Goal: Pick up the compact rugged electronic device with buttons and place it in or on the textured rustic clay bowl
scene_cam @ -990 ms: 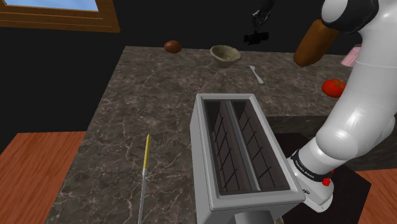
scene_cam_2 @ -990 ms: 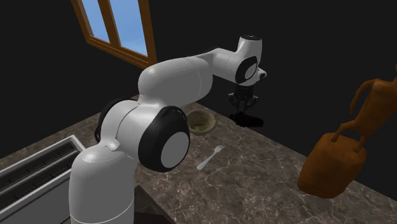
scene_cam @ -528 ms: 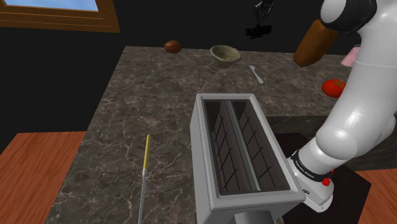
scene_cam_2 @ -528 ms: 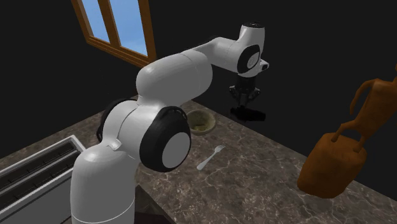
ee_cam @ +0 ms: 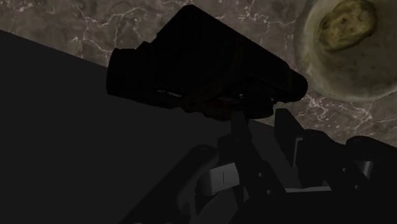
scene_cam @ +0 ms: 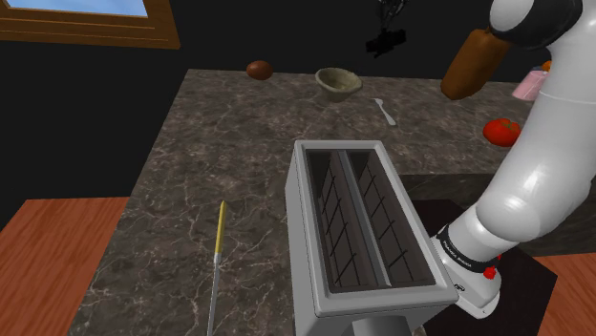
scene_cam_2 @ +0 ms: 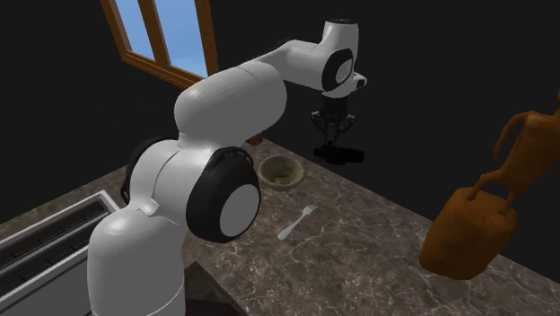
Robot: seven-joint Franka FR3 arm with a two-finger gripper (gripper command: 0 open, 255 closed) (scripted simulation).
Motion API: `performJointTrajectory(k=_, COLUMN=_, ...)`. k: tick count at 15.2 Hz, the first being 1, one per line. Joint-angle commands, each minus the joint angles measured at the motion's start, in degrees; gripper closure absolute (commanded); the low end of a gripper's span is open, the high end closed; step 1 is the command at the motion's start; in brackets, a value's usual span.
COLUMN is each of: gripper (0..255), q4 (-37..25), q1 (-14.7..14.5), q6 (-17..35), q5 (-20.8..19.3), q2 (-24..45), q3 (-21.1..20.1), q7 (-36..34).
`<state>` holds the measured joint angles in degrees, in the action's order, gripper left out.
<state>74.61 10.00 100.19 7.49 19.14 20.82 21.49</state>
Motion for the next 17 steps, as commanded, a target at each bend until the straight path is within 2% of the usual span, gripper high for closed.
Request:
performJointTrajectory(k=1, gripper=255, q4=2.87, q1=-2.28, q6=0.36, q5=-1.41, q2=-2.77, q3=-0.44, q7=-2.52)
performJointTrajectory(k=7, gripper=255, q4=7.51, q1=-8.13, q6=0.01, q5=-4.74, q2=-8.21, q3=-2.73, q7=-10.46)
performJointTrajectory(k=14, gripper=255, q4=8.90, q1=-14.15, q6=-2.04, q5=-7.53, q2=-11.73, q3=-6.28, q7=-20.05)
performJointTrajectory(k=17, gripper=255, q4=12.00, q1=-14.24, q6=0.49, q5=-7.70, q2=-12.32, q3=-6.35, q7=-20.21)
